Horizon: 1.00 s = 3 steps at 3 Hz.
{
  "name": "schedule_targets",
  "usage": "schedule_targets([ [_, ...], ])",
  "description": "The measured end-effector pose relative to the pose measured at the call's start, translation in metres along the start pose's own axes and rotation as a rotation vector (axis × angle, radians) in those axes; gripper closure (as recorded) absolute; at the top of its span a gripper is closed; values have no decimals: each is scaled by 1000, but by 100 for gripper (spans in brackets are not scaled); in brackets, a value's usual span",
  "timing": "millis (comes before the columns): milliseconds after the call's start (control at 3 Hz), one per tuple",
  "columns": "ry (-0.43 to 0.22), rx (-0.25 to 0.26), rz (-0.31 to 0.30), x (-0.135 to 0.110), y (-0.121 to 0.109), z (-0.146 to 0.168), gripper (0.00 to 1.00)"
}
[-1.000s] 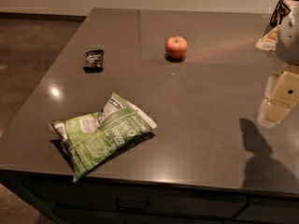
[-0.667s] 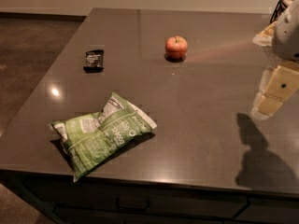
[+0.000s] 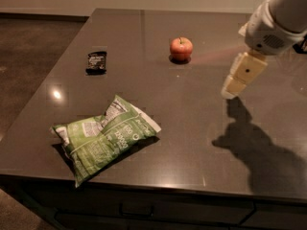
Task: Move apple near green jalapeno chip bag
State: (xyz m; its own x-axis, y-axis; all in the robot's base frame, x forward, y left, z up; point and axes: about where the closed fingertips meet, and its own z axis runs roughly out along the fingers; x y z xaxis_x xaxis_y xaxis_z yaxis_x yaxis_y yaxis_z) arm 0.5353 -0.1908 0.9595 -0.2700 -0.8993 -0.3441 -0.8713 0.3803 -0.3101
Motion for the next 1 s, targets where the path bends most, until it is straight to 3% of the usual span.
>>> schedule_targets([
  [333,-46,36,72,-22,-26,27,0],
  [1000,-93,72,161,-69,-69,79,0],
])
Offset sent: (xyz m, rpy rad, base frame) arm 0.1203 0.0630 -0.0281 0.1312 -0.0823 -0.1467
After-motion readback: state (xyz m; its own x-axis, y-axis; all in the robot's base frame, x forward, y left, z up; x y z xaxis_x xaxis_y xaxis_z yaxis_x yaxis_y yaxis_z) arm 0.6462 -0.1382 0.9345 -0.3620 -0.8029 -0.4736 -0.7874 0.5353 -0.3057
